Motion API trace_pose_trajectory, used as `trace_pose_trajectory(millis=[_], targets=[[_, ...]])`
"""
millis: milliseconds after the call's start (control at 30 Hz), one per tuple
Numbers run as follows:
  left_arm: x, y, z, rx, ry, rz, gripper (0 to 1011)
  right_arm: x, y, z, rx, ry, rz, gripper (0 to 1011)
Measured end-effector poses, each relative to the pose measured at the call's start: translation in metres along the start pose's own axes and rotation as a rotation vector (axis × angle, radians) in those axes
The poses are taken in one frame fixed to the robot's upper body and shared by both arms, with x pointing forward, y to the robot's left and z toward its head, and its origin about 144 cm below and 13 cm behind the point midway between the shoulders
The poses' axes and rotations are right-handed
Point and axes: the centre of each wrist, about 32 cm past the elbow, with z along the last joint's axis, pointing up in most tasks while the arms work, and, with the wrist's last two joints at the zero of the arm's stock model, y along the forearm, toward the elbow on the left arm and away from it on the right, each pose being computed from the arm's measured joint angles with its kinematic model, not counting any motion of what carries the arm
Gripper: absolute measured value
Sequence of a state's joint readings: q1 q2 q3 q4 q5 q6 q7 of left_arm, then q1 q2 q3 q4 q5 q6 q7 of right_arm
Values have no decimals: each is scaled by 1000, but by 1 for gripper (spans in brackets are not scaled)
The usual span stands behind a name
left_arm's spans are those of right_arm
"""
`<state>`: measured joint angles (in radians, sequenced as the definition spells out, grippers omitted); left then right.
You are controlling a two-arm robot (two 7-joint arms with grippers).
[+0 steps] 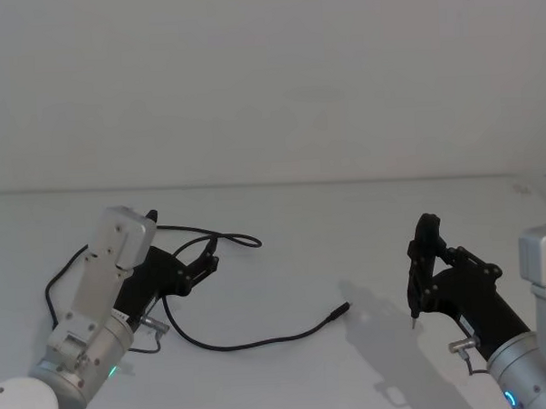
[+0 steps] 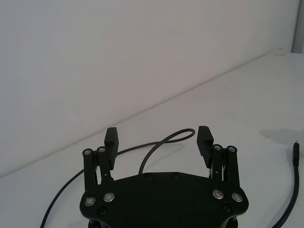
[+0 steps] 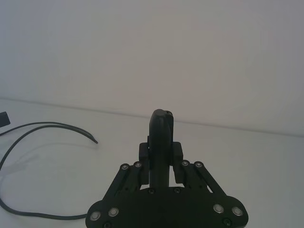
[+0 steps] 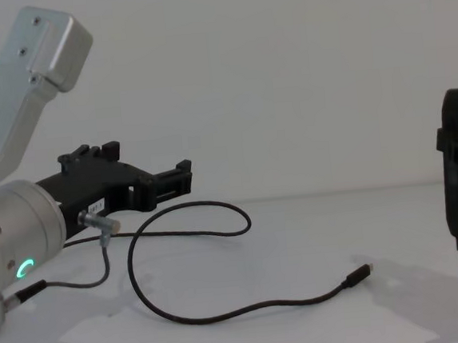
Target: Pick up the data cable with the one hand.
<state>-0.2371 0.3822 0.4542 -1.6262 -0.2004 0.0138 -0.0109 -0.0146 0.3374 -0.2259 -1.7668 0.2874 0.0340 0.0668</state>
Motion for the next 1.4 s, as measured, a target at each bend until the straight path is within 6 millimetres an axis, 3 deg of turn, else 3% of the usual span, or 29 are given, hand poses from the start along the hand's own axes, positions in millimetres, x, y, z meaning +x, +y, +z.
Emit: trace_pose_trajectory(millis=[1400], targets=[[0,0,0,0,0,0,1001,0,0,0,0,0,0,279]])
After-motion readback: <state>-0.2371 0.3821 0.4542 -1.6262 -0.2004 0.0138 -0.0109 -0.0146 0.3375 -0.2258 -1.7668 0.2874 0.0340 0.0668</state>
